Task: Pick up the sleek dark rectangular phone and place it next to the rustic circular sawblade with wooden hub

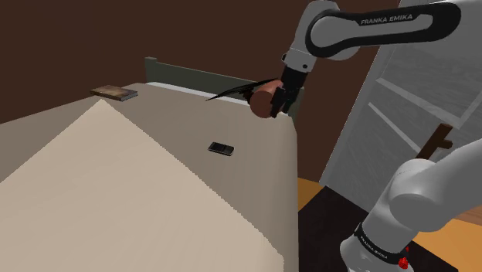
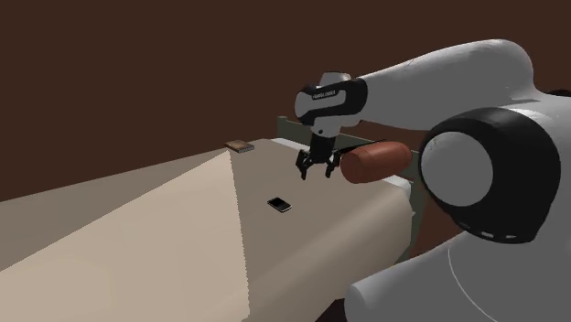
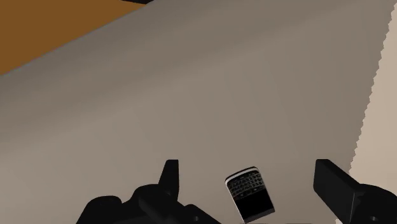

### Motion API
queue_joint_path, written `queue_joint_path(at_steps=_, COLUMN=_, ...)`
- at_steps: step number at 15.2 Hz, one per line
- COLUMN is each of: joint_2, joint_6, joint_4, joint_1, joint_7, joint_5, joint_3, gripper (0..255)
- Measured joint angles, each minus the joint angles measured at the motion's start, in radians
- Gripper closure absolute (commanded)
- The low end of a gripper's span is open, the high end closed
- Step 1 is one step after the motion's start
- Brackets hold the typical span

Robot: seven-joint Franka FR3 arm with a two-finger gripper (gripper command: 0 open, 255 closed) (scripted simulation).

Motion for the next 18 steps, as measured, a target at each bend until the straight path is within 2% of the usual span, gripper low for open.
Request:
queue_joint_path(at_steps=8, joint_2=0.263, joint_6=0.158, joint_4=0.070, joint_1=0.029, joint_7=0.011, joint_5=-0.030, joint_3=0.059, gripper=0)
queue_joint_path(at_steps=18, joint_2=0.630, joint_6=0.272, joint_4=0.276, joint_1=0.066, joint_7=0.043, joint_5=-0.120, joint_3=0.100, gripper=0)
